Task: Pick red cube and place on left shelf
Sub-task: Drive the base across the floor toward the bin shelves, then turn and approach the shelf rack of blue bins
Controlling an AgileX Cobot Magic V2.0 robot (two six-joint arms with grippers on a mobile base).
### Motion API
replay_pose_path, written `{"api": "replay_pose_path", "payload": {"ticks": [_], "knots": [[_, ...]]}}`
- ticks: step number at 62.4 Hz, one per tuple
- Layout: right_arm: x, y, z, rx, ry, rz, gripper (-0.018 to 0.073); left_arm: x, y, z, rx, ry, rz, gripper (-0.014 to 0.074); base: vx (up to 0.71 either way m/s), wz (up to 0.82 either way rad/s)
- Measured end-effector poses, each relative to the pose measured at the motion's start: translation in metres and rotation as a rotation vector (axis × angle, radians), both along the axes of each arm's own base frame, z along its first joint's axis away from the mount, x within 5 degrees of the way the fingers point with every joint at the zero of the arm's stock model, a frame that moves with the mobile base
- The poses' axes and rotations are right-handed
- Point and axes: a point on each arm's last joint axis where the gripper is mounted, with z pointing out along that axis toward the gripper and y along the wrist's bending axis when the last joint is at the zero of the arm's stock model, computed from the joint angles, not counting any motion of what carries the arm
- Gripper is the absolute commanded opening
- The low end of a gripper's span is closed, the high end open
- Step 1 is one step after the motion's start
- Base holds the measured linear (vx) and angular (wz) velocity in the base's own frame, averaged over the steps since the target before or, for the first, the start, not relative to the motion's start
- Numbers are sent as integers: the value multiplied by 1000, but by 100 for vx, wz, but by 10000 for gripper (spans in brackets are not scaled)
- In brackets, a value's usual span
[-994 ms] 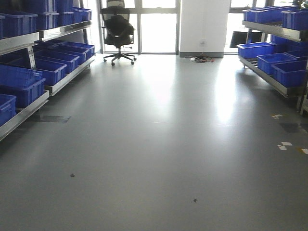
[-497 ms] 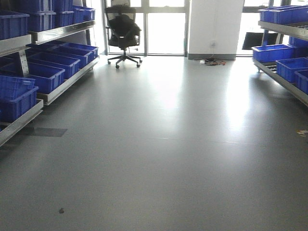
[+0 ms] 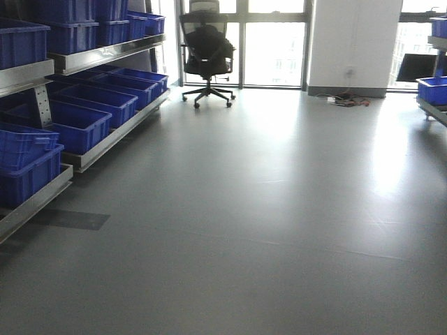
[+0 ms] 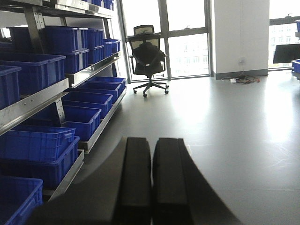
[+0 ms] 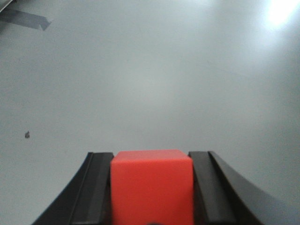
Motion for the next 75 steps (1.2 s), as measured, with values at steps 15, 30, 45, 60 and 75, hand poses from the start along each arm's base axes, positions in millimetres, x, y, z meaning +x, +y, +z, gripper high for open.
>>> {"api": "replay_pose_path", "payload": {"ticks": [15, 30, 45, 60, 75], "knots": [[0, 0, 0, 0, 0, 0, 57, 0, 0, 0, 0, 0, 0, 106, 72, 28], [0, 0, 0, 0, 0, 0, 57, 0, 0, 0, 0, 0, 0, 106, 71, 29], [0, 0, 0, 0, 0, 0, 57, 0, 0, 0, 0, 0, 0, 106, 66, 42], [0, 0, 0, 0, 0, 0, 57, 0, 0, 0, 0, 0, 0, 106, 58, 62], [0, 0, 0, 0, 0, 0, 57, 0, 0, 0, 0, 0, 0, 106, 51, 75]]}}
